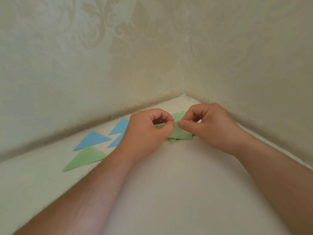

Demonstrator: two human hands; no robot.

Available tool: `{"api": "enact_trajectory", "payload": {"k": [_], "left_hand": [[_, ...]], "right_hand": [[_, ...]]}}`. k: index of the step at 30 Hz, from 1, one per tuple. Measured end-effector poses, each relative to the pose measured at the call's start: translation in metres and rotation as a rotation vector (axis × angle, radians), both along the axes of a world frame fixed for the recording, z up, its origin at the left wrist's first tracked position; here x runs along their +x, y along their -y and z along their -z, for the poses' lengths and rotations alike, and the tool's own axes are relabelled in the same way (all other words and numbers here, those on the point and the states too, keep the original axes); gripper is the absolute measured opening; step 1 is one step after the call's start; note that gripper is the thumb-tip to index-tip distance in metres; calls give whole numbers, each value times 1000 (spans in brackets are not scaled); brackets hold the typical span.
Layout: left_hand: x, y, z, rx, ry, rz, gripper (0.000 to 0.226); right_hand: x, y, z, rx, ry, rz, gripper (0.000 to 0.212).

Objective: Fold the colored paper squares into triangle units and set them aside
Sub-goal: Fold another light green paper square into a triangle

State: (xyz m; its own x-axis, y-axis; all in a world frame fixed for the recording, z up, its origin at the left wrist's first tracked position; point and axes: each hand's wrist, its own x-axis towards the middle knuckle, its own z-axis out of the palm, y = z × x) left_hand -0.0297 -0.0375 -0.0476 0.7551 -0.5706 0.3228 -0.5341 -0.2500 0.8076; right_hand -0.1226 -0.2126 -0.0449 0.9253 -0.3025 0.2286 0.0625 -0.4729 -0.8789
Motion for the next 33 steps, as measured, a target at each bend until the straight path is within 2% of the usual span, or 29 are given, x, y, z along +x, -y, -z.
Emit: {"api": "enact_trajectory", "payload": {"k": [7, 12, 18, 21, 23, 25, 33], "left_hand": [[3, -2, -2, -34, -30, -33, 14], [2, -1, -2, -32, -44, -13, 14], [2, 0, -1, -39, -106, 15, 15], [2, 0, -3, -51, -130, 27, 16], [0, 1, -3, -55, -152, 52, 15], [-2, 1, -3, -65, -167, 78, 16], [2, 1, -1, -62, -208, 79, 13]], "right_hand": [[1, 3, -2, 101, 31, 3, 8], [-1, 6, -3, 116, 40, -4, 13], [1, 8, -7, 218, 83, 122, 26], [0, 5, -9, 314, 82, 87, 14], [-2, 1, -8, 287, 46, 45, 5], [-2, -3, -5, 225, 16, 11, 4], [0, -4, -7, 246, 20, 82, 14]]}}
